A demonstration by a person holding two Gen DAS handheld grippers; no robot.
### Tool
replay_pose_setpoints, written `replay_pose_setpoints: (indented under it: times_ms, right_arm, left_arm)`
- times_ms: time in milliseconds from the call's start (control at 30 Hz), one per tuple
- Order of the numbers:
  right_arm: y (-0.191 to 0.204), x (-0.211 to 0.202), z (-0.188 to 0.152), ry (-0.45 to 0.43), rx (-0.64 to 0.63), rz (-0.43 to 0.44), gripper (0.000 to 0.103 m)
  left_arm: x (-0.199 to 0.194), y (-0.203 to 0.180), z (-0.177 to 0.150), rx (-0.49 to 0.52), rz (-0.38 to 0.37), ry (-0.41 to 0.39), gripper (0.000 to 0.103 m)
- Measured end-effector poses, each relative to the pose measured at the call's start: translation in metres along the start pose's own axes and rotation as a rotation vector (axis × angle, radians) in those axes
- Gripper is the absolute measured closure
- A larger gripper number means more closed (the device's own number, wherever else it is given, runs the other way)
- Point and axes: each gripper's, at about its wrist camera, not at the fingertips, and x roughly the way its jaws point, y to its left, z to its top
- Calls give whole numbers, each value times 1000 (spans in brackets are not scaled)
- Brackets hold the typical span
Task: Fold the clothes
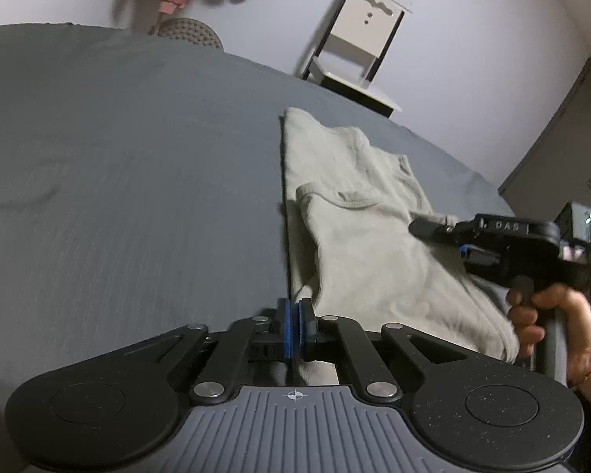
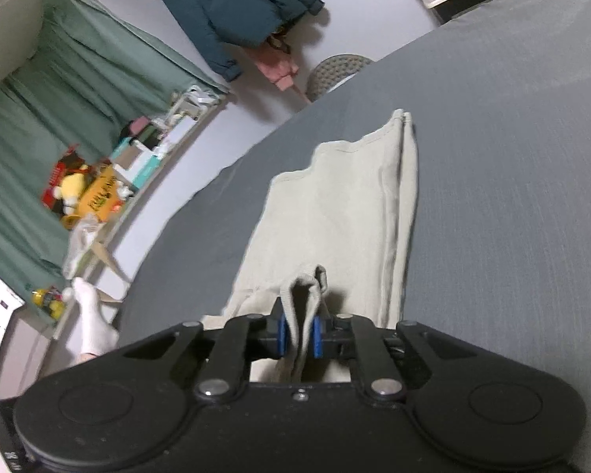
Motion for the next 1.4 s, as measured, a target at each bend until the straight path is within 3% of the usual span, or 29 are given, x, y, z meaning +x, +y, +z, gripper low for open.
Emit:
replay_pose_setpoints:
  times_ms: [33,100,133,167,200,233,300,400,467,500,567,700,833,933,1000,1167,1233,1300,1400]
  right_arm:
    - [-3,0,-1,1,17,1,91]
    - [-9,0,0,6,61,11,90]
    - [-10,-1,2,12,78,25,84]
    - [-11,-3,3,18,93,39,79]
    - [-8,-6,5,16,84,40,70]
    - [-5,-10,6,12,71,39,61]
    - [6,-21,7,7,6,-10,44]
    - [28,-48,5,-21,-169,-100,43]
    - [47,-68,-5,-24,-350,-107,43]
    - [60,-78,-14,-17,-464,-107,43]
    - [88,-94,-52,2,-815,-105,44]
    - [124,-105,-137,25,-1434,-74,45]
    - [123,-94,-137,117,-1392,-79,45]
    - [121,-85,-135,187,-1342,-84,43]
    - [120,-80,-133,234,-1307,-87,41]
    - [117,-65,-129,348,-1219,-94,41]
    - [125,-76,-139,276,-1319,-91,41]
    - [131,-87,-151,189,-1442,-99,41]
    - [137,-82,-175,124,-1673,-207,41]
  left_arm:
    - [-2,0,0,-3,-9,-2,101]
    - [-8,-5,0,28,-9,-8,91]
    - [-11,-10,0,63,-2,-14,73]
    - [-18,-18,-2,133,7,-39,40]
    - [-24,-27,-4,204,13,-65,13]
    - [-31,-35,-8,273,5,-98,9]
    - [-44,-56,-16,448,-3,-171,9]
    - [-45,-86,-33,750,60,-158,9]
    - [-38,-102,-47,936,99,-138,9]
    - [-35,-108,-53,1015,101,-131,9]
    - [-29,-115,-63,1126,99,-117,9]
    - [-18,-121,-65,1226,35,-50,9]
    - [-7,-113,-53,1174,-65,76,9]
    - [7,-99,-24,962,-118,237,5]
    - [12,-85,-12,863,-149,294,4]
    - [-7,-94,-16,1001,-98,198,4]
    - [-20,-102,-21,1075,-92,112,4]
    - [-30,-114,-30,1182,-36,47,4]
    - [-33,-131,-41,1345,50,6,4]
